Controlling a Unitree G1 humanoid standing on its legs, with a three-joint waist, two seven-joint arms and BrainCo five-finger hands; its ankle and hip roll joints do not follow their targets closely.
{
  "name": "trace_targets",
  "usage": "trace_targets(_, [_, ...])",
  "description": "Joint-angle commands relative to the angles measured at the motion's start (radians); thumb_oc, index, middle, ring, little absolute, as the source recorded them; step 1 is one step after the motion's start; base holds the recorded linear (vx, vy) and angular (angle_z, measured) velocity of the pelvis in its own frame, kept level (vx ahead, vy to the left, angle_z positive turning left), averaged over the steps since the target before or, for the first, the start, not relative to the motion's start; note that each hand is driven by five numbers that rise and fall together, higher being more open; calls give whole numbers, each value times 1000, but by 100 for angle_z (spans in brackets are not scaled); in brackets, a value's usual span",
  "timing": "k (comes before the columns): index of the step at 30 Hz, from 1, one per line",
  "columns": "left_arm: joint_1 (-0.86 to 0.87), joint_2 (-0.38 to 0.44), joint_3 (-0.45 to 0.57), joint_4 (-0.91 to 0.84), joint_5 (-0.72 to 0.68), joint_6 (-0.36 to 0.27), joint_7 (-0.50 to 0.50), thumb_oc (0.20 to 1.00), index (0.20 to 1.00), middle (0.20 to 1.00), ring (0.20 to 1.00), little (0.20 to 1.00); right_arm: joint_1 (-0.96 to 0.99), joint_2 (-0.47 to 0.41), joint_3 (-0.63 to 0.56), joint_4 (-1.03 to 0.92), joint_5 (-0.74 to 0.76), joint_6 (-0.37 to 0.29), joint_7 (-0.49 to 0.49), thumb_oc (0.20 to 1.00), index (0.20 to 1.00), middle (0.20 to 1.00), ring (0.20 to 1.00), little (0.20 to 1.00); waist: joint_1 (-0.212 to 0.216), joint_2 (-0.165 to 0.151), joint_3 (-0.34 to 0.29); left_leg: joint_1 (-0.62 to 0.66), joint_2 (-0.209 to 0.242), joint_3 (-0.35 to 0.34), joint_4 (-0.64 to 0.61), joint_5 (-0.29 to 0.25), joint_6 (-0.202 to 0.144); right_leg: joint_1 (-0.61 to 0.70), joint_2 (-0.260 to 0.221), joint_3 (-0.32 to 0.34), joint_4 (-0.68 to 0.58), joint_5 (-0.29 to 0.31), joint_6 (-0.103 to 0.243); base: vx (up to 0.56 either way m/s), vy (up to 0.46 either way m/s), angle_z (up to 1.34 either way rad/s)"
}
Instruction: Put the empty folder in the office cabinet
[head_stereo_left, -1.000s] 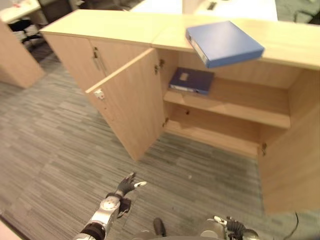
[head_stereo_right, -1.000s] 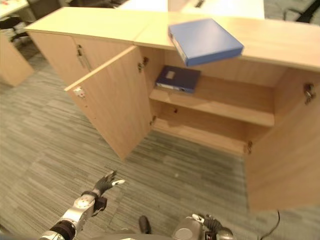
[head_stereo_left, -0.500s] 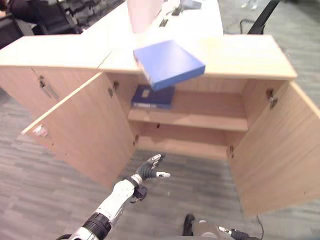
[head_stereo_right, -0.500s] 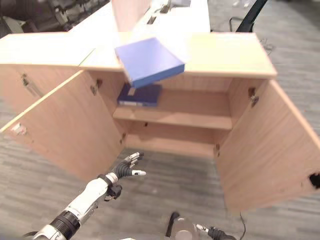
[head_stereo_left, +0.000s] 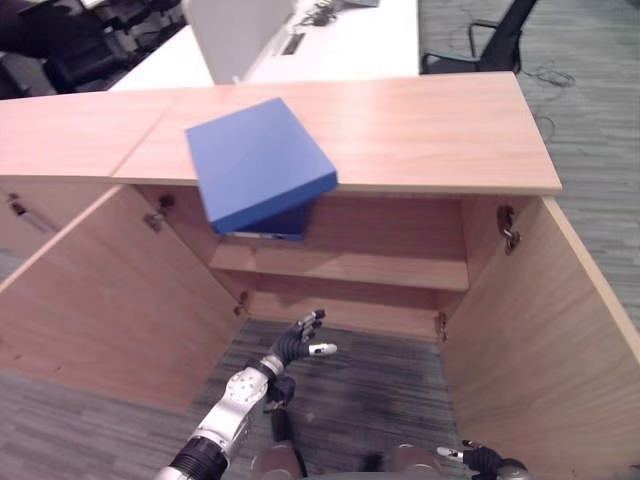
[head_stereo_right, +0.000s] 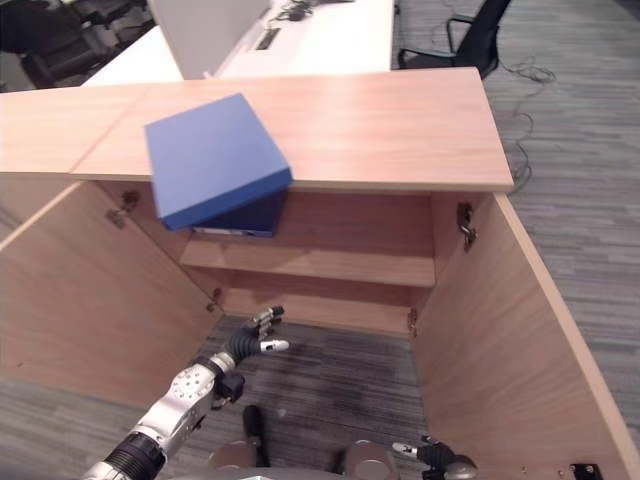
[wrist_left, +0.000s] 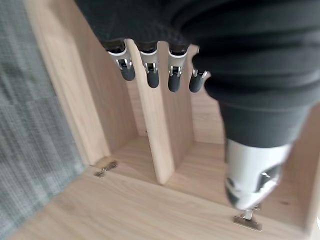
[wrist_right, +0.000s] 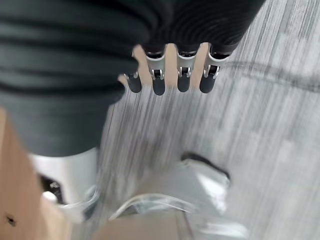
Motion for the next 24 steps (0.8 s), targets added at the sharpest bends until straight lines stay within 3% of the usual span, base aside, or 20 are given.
trace_targets(1, [-31, 45, 40, -110, -14, -49, 10, 1000, 1000, 1000, 1000, 1000, 1, 17, -17, 11, -14, -18, 4, 1000, 1000, 1000, 1000, 1000, 32, -39, 0, 90, -12, 3, -23, -139, -89, 140, -4, 11, -355, 159, 107, 184, 108, -35])
trace_targets(9, [12, 39, 57, -58, -7, -28, 6, 1000, 1000, 1000, 1000, 1000, -1, 44, -13, 11, -25, -13, 6, 1000, 1000, 1000, 1000, 1000, 32, -25, -48, 187, -75, 21, -114, -153, -52, 171, -32, 35, -369, 158, 132, 139, 108, 2])
trace_targets(17, [32, 47, 76, -37, 29, -15, 11, 1000, 1000, 1000, 1000, 1000, 3, 56, -13, 5, -25, -10, 2, 1000, 1000, 1000, 1000, 1000, 29, -32, -54, 190, -86, 22, -118, -169, -40, 160, -35, 34, -376, 171, 146, 42, 21, -4])
trace_targets(24, [101, 31, 145, 106, 59, 22, 33, 1000, 1000, 1000, 1000, 1000, 3, 52, -27, 9, -9, -4, -1, 1000, 1000, 1000, 1000, 1000, 41, -43, -39, 170, -77, 14, -118, -159, -40, 134, -22, 34, -378, 180, 144, 16, -17, 1])
